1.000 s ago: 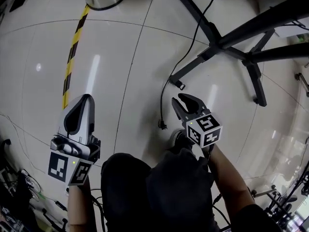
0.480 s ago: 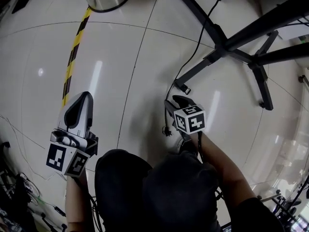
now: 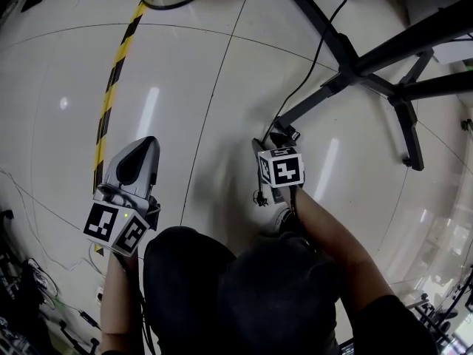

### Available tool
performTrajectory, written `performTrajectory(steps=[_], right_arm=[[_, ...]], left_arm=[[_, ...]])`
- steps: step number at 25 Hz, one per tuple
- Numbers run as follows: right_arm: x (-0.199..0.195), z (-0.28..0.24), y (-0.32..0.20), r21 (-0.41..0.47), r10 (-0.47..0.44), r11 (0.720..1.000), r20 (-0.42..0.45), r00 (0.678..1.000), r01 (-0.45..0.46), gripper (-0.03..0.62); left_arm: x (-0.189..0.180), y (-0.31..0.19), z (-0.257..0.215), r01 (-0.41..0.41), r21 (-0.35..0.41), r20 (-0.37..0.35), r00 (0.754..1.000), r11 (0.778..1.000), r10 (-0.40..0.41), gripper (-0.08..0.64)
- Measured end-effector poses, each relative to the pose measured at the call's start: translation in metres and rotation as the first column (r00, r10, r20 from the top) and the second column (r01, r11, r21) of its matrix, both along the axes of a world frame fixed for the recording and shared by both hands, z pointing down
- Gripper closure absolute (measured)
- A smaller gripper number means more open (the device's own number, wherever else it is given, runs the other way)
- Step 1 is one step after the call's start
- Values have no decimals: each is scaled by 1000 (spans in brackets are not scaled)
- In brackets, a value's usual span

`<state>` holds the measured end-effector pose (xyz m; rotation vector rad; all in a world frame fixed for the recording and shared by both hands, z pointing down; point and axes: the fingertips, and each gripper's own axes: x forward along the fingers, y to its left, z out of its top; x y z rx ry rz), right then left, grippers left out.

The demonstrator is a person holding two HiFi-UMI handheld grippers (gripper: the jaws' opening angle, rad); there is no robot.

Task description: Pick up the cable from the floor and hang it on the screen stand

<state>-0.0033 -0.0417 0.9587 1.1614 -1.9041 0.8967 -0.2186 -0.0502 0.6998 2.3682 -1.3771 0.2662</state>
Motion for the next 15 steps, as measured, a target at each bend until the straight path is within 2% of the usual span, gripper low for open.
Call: performTrajectory(steps=[6, 11, 15], right_arm=[[11, 3, -5, 29, 60, 998, -102, 993, -57, 474], [5, -5, -8, 43, -1, 999, -148, 989, 8, 476], [-3, -3, -7, 31, -46, 998, -118, 992, 50, 532]], left_arm=[[-5, 1, 3, 24, -7, 4, 1000, 1000, -24, 554], [-13, 1, 7, 45, -14, 14, 999, 999, -45, 554], [-9, 0, 8, 44, -16, 12, 999, 999, -43, 554]])
